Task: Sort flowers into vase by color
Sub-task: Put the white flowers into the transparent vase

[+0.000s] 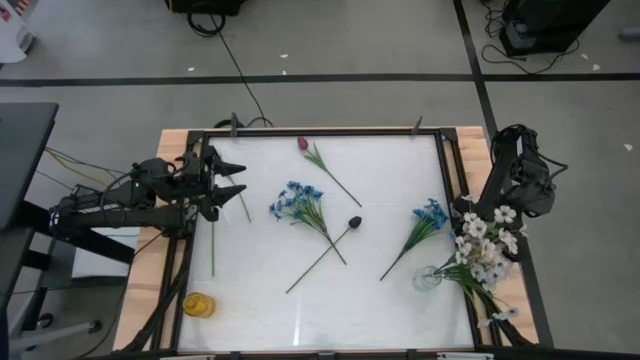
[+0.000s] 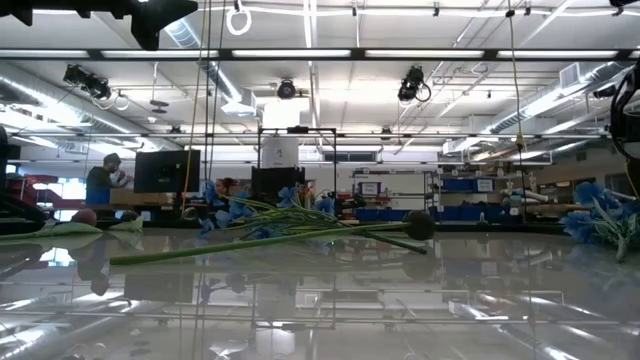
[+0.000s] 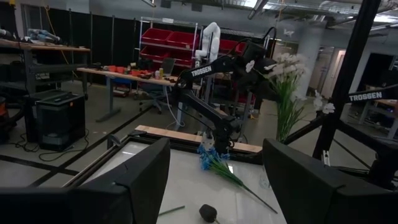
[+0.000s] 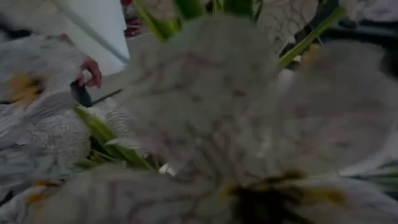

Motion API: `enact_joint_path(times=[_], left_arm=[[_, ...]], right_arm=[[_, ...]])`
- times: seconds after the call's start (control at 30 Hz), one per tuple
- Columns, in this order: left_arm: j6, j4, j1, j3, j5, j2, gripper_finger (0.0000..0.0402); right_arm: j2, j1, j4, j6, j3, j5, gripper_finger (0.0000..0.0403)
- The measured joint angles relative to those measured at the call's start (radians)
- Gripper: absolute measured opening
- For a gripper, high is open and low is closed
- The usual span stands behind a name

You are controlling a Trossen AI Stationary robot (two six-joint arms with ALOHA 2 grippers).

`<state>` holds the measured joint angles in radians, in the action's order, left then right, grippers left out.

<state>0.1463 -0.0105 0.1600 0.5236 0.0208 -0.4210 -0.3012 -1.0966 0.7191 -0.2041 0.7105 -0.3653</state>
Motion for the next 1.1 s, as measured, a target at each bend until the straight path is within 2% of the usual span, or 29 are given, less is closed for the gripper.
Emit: enact_joint_path(times=[0.37, 0.63, 0.8, 0.93, 1.1], left_arm=[[0.000, 0.000, 0.000, 0.000, 0.000, 0.000, 0.0261], [0.000, 0.000, 0.000, 0.000, 0.000, 0.000, 0.0261], [0.000, 0.000, 0.000, 0.000, 0.000, 0.000, 0.0261], [0.000, 0.000, 0.000, 0.000, 0.000, 0.000, 0.0261], [0.000, 0.000, 0.000, 0.000, 0.000, 0.000, 0.0261]], right_arm=[[0.000, 0.000, 0.040, -0.160, 0.000, 0.052, 0.0077], [-0.007, 0.000, 0.041, -0.320, 0.000, 0.083, 0.0130], [-0.053, 0.000, 0.048, -0.458, 0.007, 0.122, 0.0156], [-0.100, 0.003, 0.066, -0.585, 0.020, 0.168, 0.0162], [-0.152, 0.029, 0.171, -0.725, 0.096, 0.233, 0.0162]])
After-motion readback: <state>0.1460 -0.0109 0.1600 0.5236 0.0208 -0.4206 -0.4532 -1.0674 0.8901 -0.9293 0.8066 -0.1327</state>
